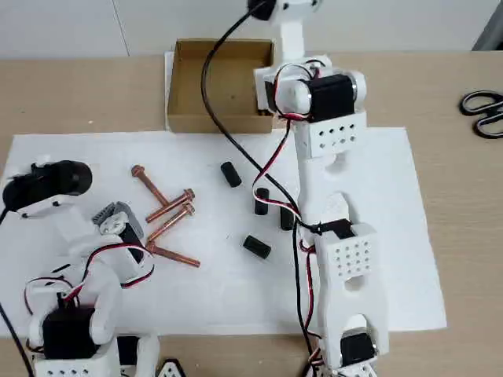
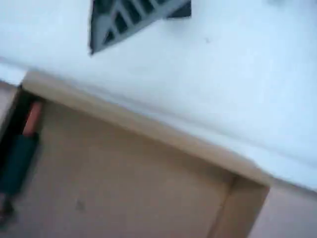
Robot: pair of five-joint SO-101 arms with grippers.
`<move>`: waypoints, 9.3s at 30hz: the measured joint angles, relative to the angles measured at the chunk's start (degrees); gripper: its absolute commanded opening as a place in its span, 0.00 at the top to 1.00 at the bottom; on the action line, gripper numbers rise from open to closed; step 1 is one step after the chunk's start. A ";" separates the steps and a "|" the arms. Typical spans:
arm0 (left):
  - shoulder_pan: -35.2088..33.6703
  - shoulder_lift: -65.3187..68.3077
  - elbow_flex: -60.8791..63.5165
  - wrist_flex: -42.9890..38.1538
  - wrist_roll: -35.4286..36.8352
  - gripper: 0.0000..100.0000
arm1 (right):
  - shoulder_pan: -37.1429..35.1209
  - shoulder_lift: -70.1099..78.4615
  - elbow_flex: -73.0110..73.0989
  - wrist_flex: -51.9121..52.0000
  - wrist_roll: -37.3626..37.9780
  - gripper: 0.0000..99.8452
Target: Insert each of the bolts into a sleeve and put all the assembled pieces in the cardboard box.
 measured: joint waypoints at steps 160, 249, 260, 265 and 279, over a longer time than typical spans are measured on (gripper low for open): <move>0.18 54.07 -48.35 17.76 6.33 1.00 | 11.25 -47.56 94.24 -1.41 -15.65 1.00; -3.34 113.23 -71.30 7.38 17.76 0.99 | 28.31 -75.78 117.19 -3.96 -14.15 1.00; -3.25 113.23 -71.47 7.21 17.85 1.00 | 28.31 -75.78 117.19 -3.96 -14.15 1.00; -3.96 113.67 -76.22 14.33 17.93 1.00 | 28.31 -75.78 117.19 -3.96 -14.07 1.00; -3.87 113.67 -105.41 25.23 14.24 1.00 | 27.69 -75.78 117.19 -3.96 -14.07 1.00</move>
